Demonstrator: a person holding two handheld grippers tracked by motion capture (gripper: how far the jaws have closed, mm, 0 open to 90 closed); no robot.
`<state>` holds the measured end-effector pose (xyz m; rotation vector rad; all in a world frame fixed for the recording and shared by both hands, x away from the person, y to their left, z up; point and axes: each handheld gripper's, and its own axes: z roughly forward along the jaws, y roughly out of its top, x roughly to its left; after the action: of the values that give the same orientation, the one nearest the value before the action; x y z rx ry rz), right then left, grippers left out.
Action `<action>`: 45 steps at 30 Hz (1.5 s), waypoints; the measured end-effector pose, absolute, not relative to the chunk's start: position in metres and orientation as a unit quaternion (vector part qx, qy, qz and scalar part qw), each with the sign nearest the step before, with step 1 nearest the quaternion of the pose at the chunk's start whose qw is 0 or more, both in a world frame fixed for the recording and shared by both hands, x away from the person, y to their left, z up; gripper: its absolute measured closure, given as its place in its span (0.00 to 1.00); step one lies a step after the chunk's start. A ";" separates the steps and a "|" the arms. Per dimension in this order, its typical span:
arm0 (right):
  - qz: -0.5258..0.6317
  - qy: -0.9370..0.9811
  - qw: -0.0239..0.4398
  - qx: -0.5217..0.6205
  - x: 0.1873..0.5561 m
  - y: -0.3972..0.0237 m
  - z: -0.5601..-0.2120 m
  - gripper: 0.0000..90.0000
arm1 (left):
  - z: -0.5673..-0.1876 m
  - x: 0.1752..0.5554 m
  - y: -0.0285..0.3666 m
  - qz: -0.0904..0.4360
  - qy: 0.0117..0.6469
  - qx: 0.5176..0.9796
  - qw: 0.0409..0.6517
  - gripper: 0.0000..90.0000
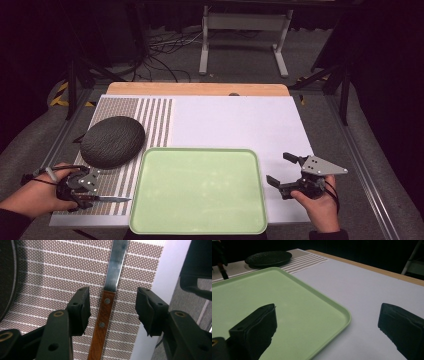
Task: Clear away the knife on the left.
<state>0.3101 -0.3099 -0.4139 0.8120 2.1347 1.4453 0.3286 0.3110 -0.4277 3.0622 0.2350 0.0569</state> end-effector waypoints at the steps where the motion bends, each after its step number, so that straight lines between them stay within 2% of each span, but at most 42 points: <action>1: 0.522 0.771 0.218 0.293 0.310 -0.310 -0.414 0.03 | -0.429 0.329 0.311 0.019 0.079 0.996 0.032 0.55; 7: 0.522 0.772 0.215 0.291 0.310 -0.309 -0.414 0.03 | -0.435 0.332 0.309 0.021 0.060 0.998 0.004 0.65; 10: 0.521 0.774 0.216 0.290 0.310 -0.309 -0.414 0.03 | -0.438 0.333 0.308 0.023 0.051 0.998 -0.004 0.65; 14: 0.521 0.774 0.215 0.289 0.310 -0.309 -0.415 0.03 | -0.439 0.333 0.307 0.019 0.035 0.999 -0.014 0.78; 18: 0.520 0.775 0.213 0.287 0.310 -0.308 -0.415 0.03 | -0.440 0.332 0.306 0.019 0.015 0.999 -0.021 0.85; 31: 0.523 0.775 0.212 0.285 0.309 -0.308 -0.415 0.03 | -0.437 0.331 0.305 0.026 0.005 0.999 -0.023 0.86; 45: 0.523 0.775 0.212 0.284 0.309 -0.308 -0.414 0.03 | -0.403 0.329 0.306 0.030 0.092 0.995 0.021 0.86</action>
<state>0.3088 -0.3084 -0.4141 0.7892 2.1518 1.4537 0.3289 0.3064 -0.4033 3.0850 0.2867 0.0925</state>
